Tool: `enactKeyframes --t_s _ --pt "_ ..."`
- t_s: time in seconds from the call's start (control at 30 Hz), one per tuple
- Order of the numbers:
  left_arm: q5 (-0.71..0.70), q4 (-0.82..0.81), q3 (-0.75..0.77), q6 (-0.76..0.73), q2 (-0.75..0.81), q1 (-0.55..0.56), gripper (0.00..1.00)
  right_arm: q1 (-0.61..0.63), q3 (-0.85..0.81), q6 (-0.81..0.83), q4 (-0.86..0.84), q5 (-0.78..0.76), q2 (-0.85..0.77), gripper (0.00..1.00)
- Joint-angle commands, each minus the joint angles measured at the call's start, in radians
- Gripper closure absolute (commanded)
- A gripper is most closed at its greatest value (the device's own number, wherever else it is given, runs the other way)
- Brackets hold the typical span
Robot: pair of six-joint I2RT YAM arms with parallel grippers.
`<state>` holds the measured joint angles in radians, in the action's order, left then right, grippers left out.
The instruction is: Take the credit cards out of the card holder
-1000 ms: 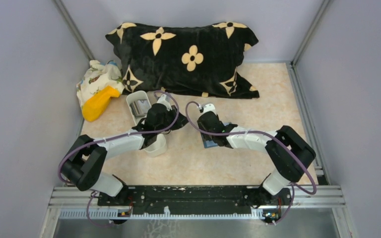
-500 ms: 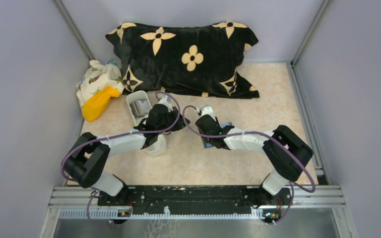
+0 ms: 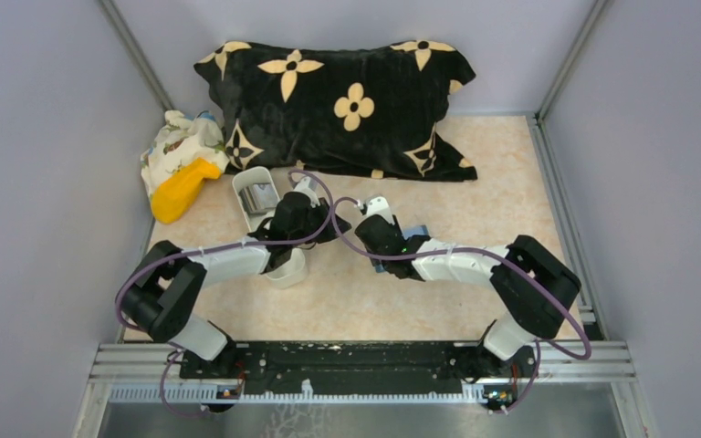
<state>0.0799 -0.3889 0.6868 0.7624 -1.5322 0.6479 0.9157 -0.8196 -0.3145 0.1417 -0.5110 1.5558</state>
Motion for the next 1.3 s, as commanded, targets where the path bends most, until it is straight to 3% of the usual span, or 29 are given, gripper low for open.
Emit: enactKeyframes --t_s 0.0,0.4,0.47,0.63,0.73,1.03,1.27 --pt "0.019 -0.032 -0.01 -0.003 -0.018 -0.009 0.83 0.011 -0.038 0.003 -0.038 -0.014 -0.003 0.54" --pt "0.024 -0.034 -0.018 -0.004 -0.013 -0.014 0.83 0.009 -0.045 -0.053 -0.042 0.073 0.126 0.55" --pt "0.024 -0.034 -0.02 -0.002 -0.012 -0.016 0.83 0.005 -0.039 -0.061 -0.043 0.077 0.121 0.59" --pt "0.03 -0.04 -0.021 0.0 -0.013 -0.019 0.83 -0.023 -0.018 -0.095 -0.046 0.093 0.079 0.83" --pt "0.032 -0.042 -0.023 0.002 -0.013 -0.021 0.83 -0.045 0.002 -0.115 -0.065 0.124 0.039 0.92" --pt "0.045 -0.054 -0.023 0.002 -0.017 -0.019 0.83 -0.119 0.07 -0.167 -0.129 0.223 -0.084 0.96" --pt "0.152 -0.157 -0.029 0.011 -0.026 -0.021 0.83 -0.233 0.157 -0.233 -0.241 0.43 -0.18 0.97"
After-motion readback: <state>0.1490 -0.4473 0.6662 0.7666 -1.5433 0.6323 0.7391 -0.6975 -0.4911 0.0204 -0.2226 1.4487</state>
